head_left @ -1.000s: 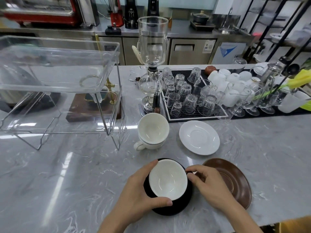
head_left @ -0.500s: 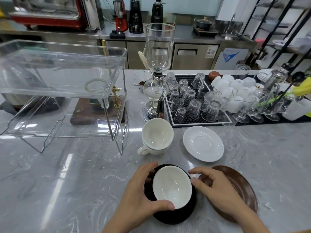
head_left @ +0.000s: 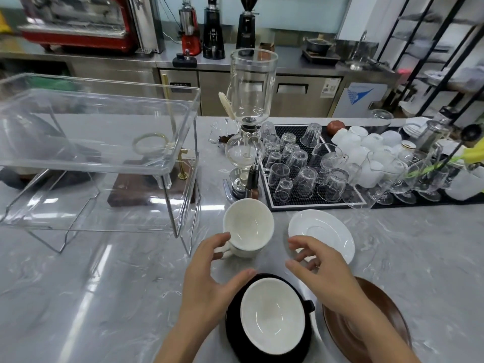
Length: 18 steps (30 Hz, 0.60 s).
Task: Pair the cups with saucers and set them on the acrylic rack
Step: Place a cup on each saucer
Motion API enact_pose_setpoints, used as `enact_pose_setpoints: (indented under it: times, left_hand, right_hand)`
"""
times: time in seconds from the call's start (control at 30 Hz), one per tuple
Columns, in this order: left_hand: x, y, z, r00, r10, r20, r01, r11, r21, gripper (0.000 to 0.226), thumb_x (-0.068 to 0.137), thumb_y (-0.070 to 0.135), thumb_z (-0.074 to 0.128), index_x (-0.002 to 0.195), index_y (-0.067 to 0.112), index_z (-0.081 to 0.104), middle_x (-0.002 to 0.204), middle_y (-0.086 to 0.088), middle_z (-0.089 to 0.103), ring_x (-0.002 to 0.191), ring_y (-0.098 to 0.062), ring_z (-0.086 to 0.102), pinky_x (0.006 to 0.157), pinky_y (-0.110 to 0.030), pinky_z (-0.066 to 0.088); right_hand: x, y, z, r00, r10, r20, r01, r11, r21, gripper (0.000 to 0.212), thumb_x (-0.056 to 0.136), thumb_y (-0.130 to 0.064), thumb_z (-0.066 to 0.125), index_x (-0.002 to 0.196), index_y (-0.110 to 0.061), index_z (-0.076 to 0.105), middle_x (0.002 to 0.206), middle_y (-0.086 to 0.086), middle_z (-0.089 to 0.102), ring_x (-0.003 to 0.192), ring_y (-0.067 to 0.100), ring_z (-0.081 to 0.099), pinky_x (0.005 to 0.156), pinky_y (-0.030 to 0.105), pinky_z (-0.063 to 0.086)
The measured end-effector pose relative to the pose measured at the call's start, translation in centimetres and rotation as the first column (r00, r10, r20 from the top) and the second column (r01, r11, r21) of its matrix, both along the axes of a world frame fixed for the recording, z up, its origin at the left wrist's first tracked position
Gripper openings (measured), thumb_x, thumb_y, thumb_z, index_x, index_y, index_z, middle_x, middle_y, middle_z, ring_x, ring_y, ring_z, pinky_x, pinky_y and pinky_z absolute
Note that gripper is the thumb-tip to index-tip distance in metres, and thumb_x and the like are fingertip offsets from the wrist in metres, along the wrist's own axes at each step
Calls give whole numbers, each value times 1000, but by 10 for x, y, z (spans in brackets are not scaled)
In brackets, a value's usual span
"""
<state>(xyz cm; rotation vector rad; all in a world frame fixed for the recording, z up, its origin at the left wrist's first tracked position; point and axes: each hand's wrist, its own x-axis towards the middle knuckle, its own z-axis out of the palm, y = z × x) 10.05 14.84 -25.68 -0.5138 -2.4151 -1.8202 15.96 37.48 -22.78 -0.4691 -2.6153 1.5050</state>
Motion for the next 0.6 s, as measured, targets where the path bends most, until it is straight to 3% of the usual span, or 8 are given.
enact_pose_setpoints:
  times: [0.1, 0.2, 0.27, 0.37, 0.4, 0.5, 0.53, 0.6]
  left_hand:
    - [-10, 4, -1, 999, 23, -31, -24, 1000, -3, 66, 64, 52, 82, 124, 36, 59, 127, 20, 62, 116, -4, 60, 94, -11, 45]
    - [-17, 7, -2, 998, 28, -60, -30, 999, -36, 75, 63, 50, 84, 129, 49, 48, 132, 29, 53, 123, -1, 54, 99, -10, 41]
    - [-22, 8, -2, 998, 15, -66, -20, 998, -61, 82, 62, 48, 85, 131, 53, 42, 136, 32, 47, 128, -2, 50, 104, -17, 41]
    - [-31, 12, -4, 1000, -4, -24, 1, 994, -108, 92, 57, 49, 87, 136, 45, 40, 141, 19, 46, 131, -4, 46, 109, -32, 42]
    - [-33, 13, -4, 1000, -14, -13, 13, 993, -114, 96, 55, 48, 90, 137, 41, 41, 141, 15, 47, 131, -2, 45, 109, -28, 42]
    - [-40, 15, -9, 998, -59, 11, 60, 993, -101, 103, 54, 30, 100, 138, 37, 40, 139, 7, 48, 124, 19, 40, 92, 3, 37]
    - [-41, 16, -10, 998, -63, 15, 64, 992, -107, 104, 54, 28, 100, 139, 34, 40, 139, 5, 48, 124, 21, 39, 90, 5, 35]
    - [-45, 16, -11, 998, -64, 22, 66, 992, -110, 108, 53, 36, 99, 141, 34, 38, 141, 8, 47, 126, 16, 41, 96, -4, 41]
  right_hand:
    - [-13, -1, -1, 1000, 8, -12, -8, 1000, -2, 41, 83, -17, 78, 112, -42, 63, 107, -15, 67, 83, 0, 58, 71, 13, 49]
    - [-23, -2, -3, 1000, 20, -10, -20, 1000, 14, 50, 81, -16, 79, 120, -41, 58, 113, -15, 64, 87, -1, 57, 73, 14, 49]
    - [-29, -3, -4, 1000, 30, -1, -30, 999, 41, 58, 80, -16, 80, 129, -36, 56, 117, -16, 62, 92, 0, 58, 76, 14, 49]
    - [-40, -5, -6, 997, 68, 18, -70, 993, 96, 69, 80, -20, 79, 140, -33, 48, 122, -18, 58, 103, 2, 57, 82, 18, 49]
    - [-42, -6, -6, 996, 84, 20, -86, 991, 107, 72, 80, -22, 79, 143, -33, 45, 124, -19, 57, 106, 2, 57, 83, 18, 48]
    - [-52, -7, -5, 992, 123, 16, -124, 985, 122, 78, 78, -23, 80, 145, -37, 43, 128, -21, 56, 112, 0, 54, 87, 21, 48]
    - [-54, -8, -5, 991, 137, 11, -137, 983, 126, 79, 77, -24, 80, 145, -39, 42, 129, -21, 56, 114, -1, 53, 90, 22, 48]
    - [-58, -9, -4, 987, 162, 9, -162, 976, 143, 81, 77, -25, 80, 145, -40, 41, 132, -23, 54, 118, -4, 50, 97, 25, 48]
